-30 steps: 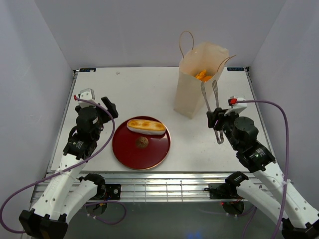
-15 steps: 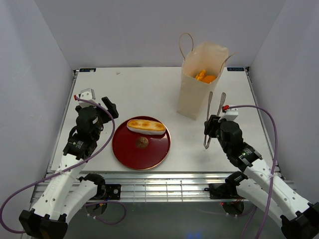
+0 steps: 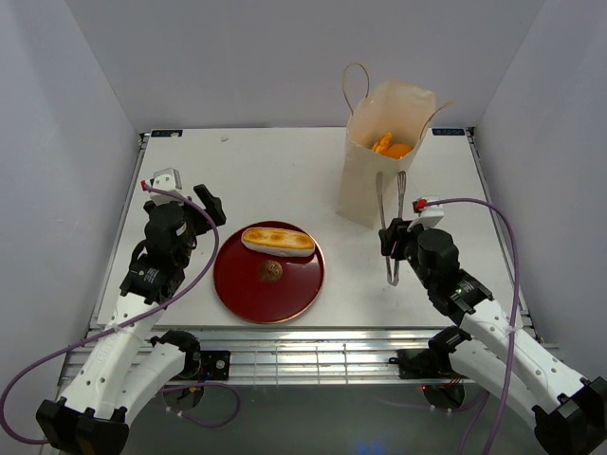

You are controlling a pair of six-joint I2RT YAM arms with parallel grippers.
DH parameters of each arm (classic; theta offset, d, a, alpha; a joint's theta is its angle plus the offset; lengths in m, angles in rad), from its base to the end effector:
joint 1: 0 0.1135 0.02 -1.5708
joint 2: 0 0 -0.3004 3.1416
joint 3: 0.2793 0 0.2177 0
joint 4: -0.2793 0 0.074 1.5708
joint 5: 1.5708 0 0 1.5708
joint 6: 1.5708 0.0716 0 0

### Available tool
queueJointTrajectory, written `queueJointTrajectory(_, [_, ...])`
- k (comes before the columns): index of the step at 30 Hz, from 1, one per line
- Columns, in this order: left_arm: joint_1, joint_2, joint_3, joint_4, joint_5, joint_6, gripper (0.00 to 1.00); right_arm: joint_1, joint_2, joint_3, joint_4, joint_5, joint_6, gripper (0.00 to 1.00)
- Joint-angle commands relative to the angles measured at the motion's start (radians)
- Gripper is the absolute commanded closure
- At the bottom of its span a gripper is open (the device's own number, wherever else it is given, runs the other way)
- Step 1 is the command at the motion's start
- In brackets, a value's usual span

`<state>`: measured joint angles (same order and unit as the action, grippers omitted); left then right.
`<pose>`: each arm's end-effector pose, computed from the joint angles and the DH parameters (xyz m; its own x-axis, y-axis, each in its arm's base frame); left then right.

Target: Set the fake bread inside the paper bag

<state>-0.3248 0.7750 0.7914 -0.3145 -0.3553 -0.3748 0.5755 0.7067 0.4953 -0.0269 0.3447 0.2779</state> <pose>0.1487 -0.0238 0.3457 -0.2532 -0.2769 -0.9269 -0.1167 0.9599 -0.2549 0.1358 0.0592 0.2900 -0.2554 0.1421 -0.9563 -0.1733 0.9664 0.1899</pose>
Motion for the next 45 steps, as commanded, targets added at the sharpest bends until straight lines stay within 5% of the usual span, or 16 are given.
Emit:
queueJointTrajectory(1, [-0.005, -0.013, 0.002, -0.005, 0.015, -0.001, 0.02, -0.003, 0.008, 0.005, 0.045, -0.026, 0.024, 0.44])
queueJointTrajectory(17, [-0.005, -0.008, -0.001, -0.003, 0.022, 0.001, 0.02, -0.003, 0.106, -0.147, 0.051, -0.173, 0.113, 0.44])
queueJointTrajectory(45, [-0.005, -0.005, -0.001, -0.003, 0.027, 0.002, 0.02, -0.005, 0.310, -0.129, 0.030, -0.213, 0.147, 0.32])
